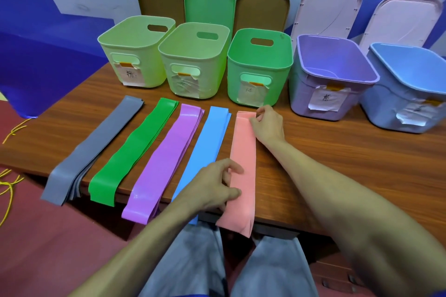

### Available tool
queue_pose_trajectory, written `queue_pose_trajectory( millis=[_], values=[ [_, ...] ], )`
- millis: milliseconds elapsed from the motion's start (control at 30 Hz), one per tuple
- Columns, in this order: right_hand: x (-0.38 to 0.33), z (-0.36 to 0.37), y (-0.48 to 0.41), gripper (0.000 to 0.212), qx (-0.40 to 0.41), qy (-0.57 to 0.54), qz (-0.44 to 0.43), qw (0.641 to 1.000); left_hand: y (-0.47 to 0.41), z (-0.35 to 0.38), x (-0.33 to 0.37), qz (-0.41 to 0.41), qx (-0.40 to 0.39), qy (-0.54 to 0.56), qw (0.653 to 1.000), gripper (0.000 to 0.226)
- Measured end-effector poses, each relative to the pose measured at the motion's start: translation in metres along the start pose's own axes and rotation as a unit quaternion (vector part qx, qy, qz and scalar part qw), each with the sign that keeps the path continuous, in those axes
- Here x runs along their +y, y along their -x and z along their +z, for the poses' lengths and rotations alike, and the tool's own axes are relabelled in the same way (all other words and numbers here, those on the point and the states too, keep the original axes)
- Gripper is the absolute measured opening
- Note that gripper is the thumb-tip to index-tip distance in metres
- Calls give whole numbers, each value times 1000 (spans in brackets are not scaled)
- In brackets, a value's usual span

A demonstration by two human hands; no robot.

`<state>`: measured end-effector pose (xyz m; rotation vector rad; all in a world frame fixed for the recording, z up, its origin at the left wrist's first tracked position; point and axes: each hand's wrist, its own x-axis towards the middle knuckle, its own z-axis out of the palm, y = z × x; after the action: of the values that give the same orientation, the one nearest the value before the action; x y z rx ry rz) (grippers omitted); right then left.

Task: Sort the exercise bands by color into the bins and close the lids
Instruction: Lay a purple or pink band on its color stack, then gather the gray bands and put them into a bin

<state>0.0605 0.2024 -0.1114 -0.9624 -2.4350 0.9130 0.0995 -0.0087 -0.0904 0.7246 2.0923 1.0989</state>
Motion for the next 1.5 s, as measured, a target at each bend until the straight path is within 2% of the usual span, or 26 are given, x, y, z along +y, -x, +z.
queue_pose_trajectory(
  millis=[100,233,300,400,500,567,800,967,1100,1233,1333,1433,1500],
  values=[
    [-2,-14,8,33,-42,12,-11,999,5,1,0,-45,-27,159,986,26],
    [2,-27,22,37,-82,43,-32,995,7,6,5,-66,-28,224,972,27],
    [4,-27,26,36,-88,68,-54,992,7,8,6,-61,-25,172,983,28],
    [3,-25,31,37,-107,103,-78,986,7,11,8,-27,-1,-26,999,33],
    [1,-26,34,37,-117,122,-84,982,6,16,10,8,27,-244,969,44],
    [0,-27,33,38,-119,126,-80,982,6,17,12,22,36,-325,945,45],
    [-3,-29,31,33,-130,127,-64,981,-5,2,23,55,-3,-382,922,33],
    [-12,-31,29,32,-155,166,-69,971,-17,-17,31,62,-51,-303,950,27],
    [-33,-30,23,30,-136,207,-103,963,-22,-62,26,81,33,-192,978,17],
    [-63,-15,19,24,-109,176,-162,965,-23,-122,10,91,136,-96,982,21],
    [-99,3,19,24,-115,148,-199,962,-29,-163,-14,96,227,-38,968,23],
    [-137,25,23,22,-131,113,-248,953,-33,-198,-48,100,331,-42,938,21],
    [-159,43,25,23,-143,84,-271,948,-33,-219,-72,86,368,-57,924,21]
  ],
)
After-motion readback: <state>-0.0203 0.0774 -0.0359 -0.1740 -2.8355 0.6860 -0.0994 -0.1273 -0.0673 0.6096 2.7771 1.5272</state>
